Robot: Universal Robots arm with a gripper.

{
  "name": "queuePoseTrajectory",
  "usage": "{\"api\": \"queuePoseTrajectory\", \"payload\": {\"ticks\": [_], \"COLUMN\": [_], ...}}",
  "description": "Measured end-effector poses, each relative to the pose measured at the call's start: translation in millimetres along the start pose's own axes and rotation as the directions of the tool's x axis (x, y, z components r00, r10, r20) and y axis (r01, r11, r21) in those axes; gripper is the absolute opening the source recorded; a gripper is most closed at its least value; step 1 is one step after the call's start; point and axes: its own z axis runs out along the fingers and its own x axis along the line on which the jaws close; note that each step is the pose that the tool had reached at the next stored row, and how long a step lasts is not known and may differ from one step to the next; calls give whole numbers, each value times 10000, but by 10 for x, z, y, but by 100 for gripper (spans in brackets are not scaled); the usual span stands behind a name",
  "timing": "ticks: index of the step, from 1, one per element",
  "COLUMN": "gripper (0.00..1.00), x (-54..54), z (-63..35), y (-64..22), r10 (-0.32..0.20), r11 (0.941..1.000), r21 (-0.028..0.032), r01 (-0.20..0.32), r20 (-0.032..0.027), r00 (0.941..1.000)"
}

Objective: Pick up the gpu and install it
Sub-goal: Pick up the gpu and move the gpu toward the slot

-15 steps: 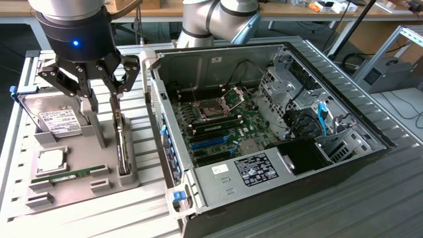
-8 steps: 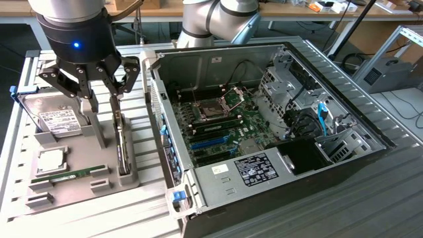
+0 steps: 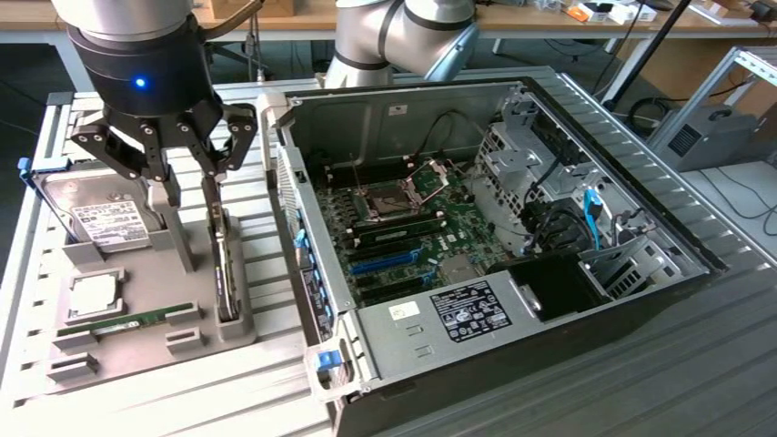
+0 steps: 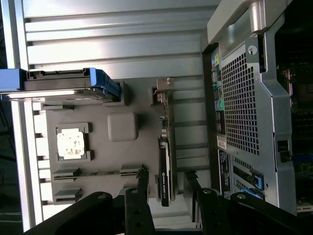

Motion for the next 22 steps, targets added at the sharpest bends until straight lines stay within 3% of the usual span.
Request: {"api": "queuePoseTrajectory", "payload": {"ticks": [9, 22], "gripper": [42, 42], "x": [2, 9], "z": [77, 347], "y": [-4, -16], "r10": [0, 0], "r11": [10000, 10000], "r21": [1, 3], "r01": [0, 0], "r20": [0, 0], "r00": [10000, 10000]}}
